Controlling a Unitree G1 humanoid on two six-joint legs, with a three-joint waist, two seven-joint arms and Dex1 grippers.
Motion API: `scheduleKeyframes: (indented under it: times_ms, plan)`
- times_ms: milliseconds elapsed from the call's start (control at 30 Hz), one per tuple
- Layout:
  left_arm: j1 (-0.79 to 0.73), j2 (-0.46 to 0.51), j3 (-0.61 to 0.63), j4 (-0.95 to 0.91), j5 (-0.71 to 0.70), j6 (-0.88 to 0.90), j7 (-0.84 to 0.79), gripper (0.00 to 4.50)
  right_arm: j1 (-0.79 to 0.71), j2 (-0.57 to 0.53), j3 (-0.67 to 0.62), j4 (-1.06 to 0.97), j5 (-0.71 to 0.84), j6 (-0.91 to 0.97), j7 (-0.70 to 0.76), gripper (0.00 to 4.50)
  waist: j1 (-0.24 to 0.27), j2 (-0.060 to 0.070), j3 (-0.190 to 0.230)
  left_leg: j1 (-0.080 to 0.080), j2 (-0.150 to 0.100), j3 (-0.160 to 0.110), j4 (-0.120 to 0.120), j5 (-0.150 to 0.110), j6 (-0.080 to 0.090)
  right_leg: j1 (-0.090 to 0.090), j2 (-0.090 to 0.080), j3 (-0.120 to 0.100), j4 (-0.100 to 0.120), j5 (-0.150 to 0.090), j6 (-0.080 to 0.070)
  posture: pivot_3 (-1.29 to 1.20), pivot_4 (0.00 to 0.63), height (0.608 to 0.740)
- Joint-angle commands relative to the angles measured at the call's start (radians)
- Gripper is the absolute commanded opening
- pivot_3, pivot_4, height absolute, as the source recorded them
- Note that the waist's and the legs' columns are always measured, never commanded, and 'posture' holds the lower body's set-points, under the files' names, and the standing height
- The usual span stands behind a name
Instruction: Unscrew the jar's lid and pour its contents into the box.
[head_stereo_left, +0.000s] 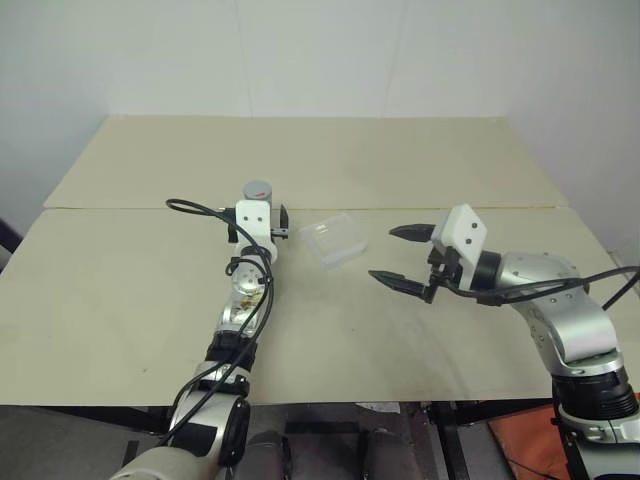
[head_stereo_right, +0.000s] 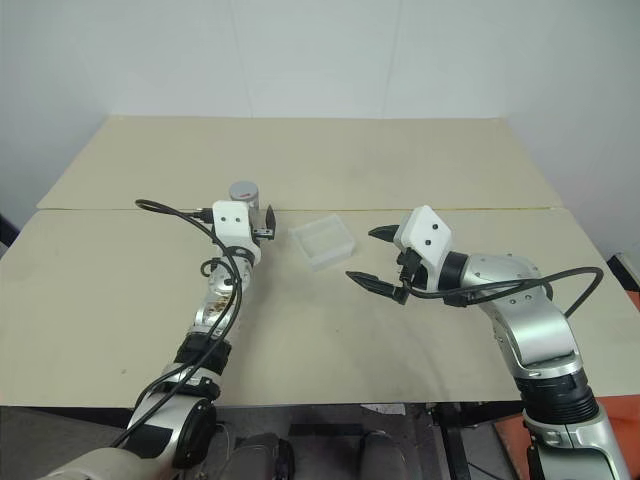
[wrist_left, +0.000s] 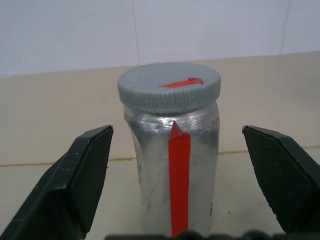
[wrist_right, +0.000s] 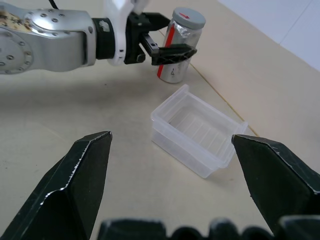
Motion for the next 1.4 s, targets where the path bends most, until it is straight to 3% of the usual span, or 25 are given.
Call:
scheduleKeyframes:
  times_ms: [33, 333, 833, 933, 1133, 1400]
  plan:
    - [-0.055, 0.003, 0.003, 0.067, 0.016, -0.062, 0.026, 4.50, -0.002, -0.007, -0.032, -0.041, 0.022, 0.004, -0.007, 4.46, 0.000, 0.000, 0.000, 0.000, 0.000, 0.000, 0.000, 0.000, 0.000, 0.000, 0.000, 0.000, 0.000, 0.000, 0.000, 0.00, 0.150, 0.740]
    - [-0.165, 0.002, 0.014, 0.268, 0.015, -0.150, 0.082, 4.50, 0.002, -0.011, -0.035, -0.050, 0.028, 0.016, -0.003, 4.46, 0.001, -0.001, 0.000, -0.001, 0.000, 0.000, 0.000, 0.002, -0.004, 0.000, 0.000, 0.000, -0.001, 0.000, 0.001, 0.00, 0.150, 0.740]
    - [-0.249, -0.002, 0.007, 0.436, 0.010, -0.240, 0.077, 4.50, 0.029, -0.023, -0.045, -0.092, 0.054, 0.049, -0.024, 4.46, 0.001, -0.001, 0.001, -0.003, 0.000, 0.000, 0.000, 0.003, -0.004, -0.001, 0.000, -0.001, -0.001, 0.001, 0.001, 0.00, 0.150, 0.740]
    - [-0.249, -0.003, 0.006, 0.446, 0.009, -0.245, 0.070, 3.92, 0.040, -0.023, -0.046, -0.105, 0.059, 0.054, -0.030, 4.50, 0.000, -0.001, 0.001, -0.003, 0.000, 0.000, 0.000, 0.003, -0.004, -0.001, 0.000, -0.001, 0.000, 0.001, 0.001, 0.00, 0.150, 0.740]
    - [-0.249, 0.005, 0.007, 0.463, 0.009, -0.247, 0.070, 2.01, 0.046, -0.022, -0.052, -0.117, 0.064, 0.065, -0.037, 4.50, 0.000, -0.001, 0.001, -0.003, 0.000, 0.000, 0.001, 0.003, -0.004, -0.001, 0.000, -0.001, 0.000, 0.001, 0.001, 0.00, 0.150, 0.740]
    - [-0.249, 0.035, 0.018, 0.462, -0.003, -0.265, 0.029, 1.90, 0.047, -0.011, -0.043, -0.136, 0.070, 0.076, -0.056, 4.50, 0.000, -0.001, 0.001, -0.003, 0.000, 0.000, 0.001, 0.003, -0.004, -0.001, 0.000, -0.001, 0.000, 0.001, 0.001, 0.00, 0.150, 0.740]
